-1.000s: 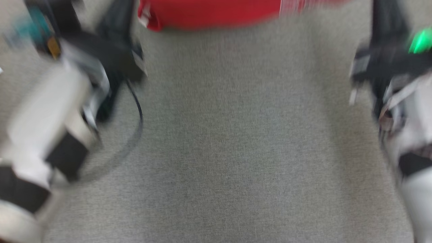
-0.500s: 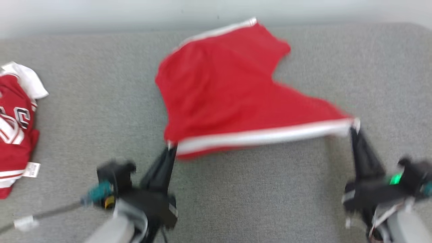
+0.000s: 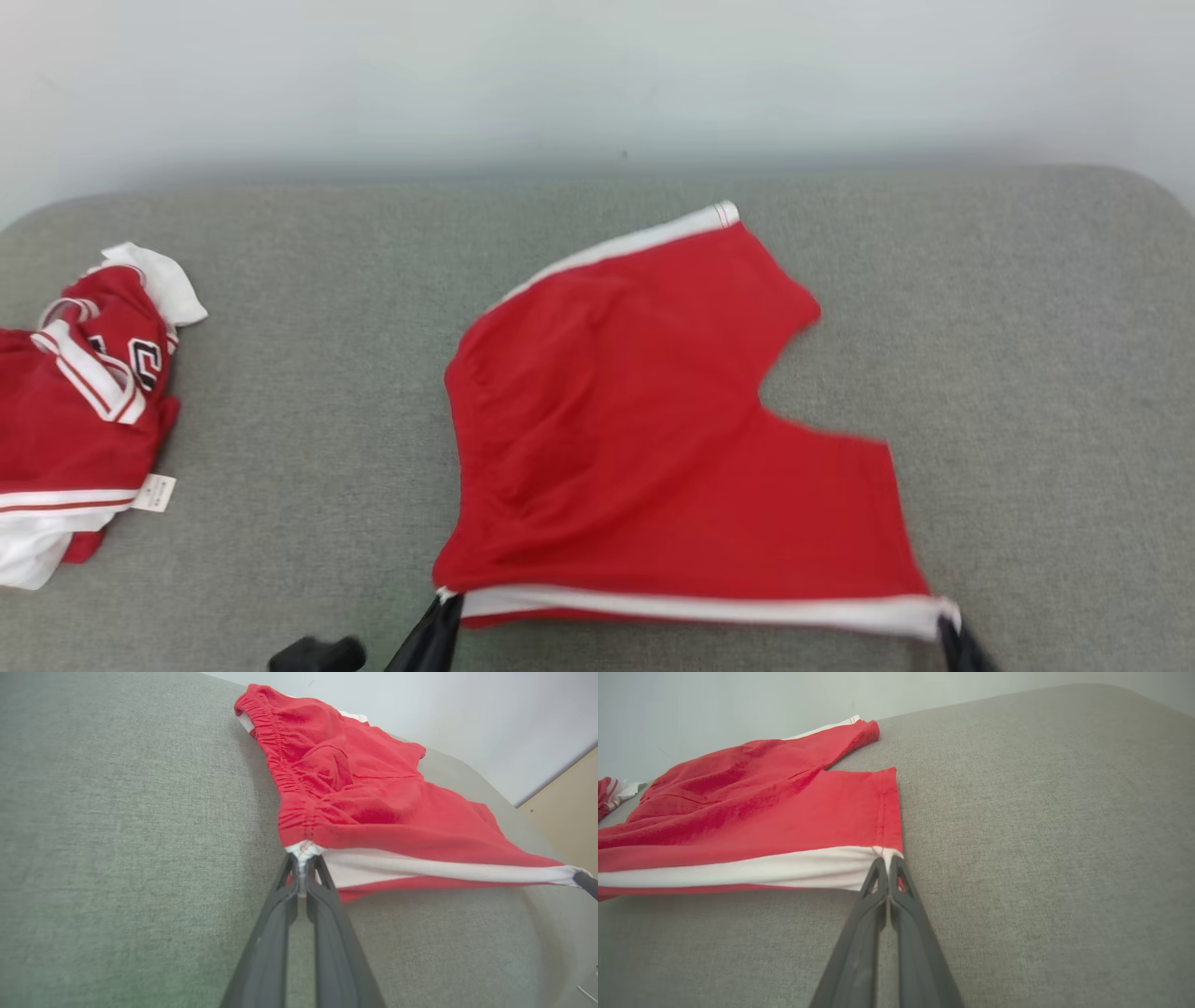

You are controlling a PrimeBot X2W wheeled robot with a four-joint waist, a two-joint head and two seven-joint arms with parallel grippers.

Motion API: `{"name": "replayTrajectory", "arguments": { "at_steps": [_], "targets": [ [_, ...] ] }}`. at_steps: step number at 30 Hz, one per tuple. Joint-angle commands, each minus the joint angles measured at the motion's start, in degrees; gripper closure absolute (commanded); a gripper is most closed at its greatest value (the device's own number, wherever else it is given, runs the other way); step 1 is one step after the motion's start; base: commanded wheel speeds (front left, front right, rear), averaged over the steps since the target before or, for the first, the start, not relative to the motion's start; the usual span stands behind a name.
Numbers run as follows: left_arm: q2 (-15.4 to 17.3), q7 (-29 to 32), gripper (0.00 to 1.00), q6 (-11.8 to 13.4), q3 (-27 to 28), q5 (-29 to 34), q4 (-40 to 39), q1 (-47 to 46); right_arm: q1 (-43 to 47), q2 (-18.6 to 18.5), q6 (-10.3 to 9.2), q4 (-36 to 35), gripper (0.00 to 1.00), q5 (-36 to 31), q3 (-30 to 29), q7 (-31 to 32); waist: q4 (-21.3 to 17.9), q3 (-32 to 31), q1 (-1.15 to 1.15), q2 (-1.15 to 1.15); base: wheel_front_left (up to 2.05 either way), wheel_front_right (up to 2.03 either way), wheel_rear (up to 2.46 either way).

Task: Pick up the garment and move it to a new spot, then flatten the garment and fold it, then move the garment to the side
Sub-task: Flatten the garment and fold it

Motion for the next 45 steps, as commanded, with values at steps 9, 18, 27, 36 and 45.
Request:
{"name": "replayTrajectory", "arguments": {
  "at_steps": [9,18,27,36,45],
  "targets": [
    [1.03,-0.14,1.0,-0.87,6.16,3.15,-1.4,7.69,10.21,2.6,-0.18,-4.06,1.0,-0.9,2.11,2.0,0.6,-2.09,0.01,0.01,0.0,0.0,0.0],
    [-1.1,-0.14,1.0,-2.43,7.28,7.18,-2.78,6.85,5.44,1.1,-0.18,-6.59,1.0,1.28,0.25,2.62,0.36,-1.15,0.01,0.01,0.0,0.0,0.0],
    [-2.22,0.39,1.0,-3.59,8.86,8.76,-3.89,1.83,-5.91,-4.54,-0.18,-8.12,1.0,3.05,-0.18,5.38,1.14,0.22,0.01,0.01,0.0,0.0,0.0],
    [-2.72,3.49,1.0,-5.5,9.83,7.64,0.24,-11.9,-22.85,-9.24,-0.18,-1.28,1.0,5.1,2.25,8.16,2.87,5.59,0.01,0.01,0.0,0.0,0.0],
    [-4.41,7.37,1.0,-7.41,8.82,6.06,10.31,-25.86,-42.53,-11.06,-0.17,13.09,1.0,5.25,8.96,9.18,5.04,10.96,0.01,0.01,0.0,0.0,0.0]
  ]
}}
